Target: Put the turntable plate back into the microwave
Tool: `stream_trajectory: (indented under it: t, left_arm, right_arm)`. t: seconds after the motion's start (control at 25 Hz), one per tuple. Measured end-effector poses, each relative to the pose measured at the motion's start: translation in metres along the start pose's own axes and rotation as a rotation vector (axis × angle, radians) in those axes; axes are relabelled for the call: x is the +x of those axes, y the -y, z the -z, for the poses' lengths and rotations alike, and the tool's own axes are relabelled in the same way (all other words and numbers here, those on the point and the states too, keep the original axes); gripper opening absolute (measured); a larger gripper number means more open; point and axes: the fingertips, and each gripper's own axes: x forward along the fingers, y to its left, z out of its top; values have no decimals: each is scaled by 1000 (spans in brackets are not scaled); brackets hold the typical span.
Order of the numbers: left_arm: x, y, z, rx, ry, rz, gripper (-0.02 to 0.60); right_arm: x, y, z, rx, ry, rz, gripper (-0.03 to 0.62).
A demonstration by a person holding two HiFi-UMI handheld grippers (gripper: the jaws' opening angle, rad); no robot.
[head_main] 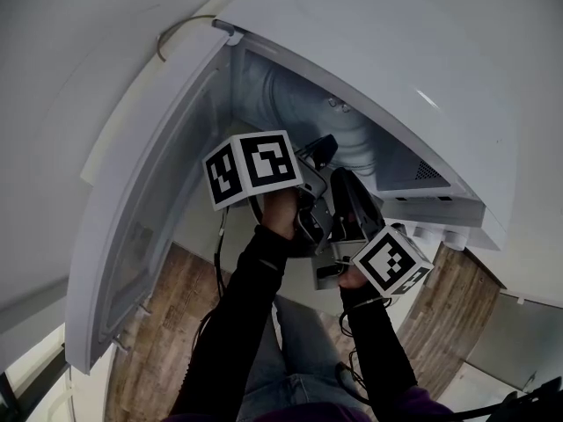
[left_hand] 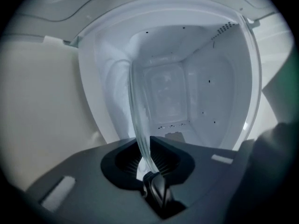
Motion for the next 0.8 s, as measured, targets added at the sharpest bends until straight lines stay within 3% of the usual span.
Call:
stream_trajectory:
  t: [0.24,0.48,0.64,0.8]
  left_arm:
    - [-10,-3,0,110,-17,-88,73]
    - [-18,-4,2,156,-38,-102,97]
    - [-30,-4,-2,149,21,-141,83]
    - [-33,-8,-3,108,50,-115,64]
  right_arm:
    - [4,-1,0,8,1,-8,84]
    - [7,0,0,41,18,-19,84]
    - [9,3,-1,52,21,-7,84]
    - [12,8,-5,65,26,7,84]
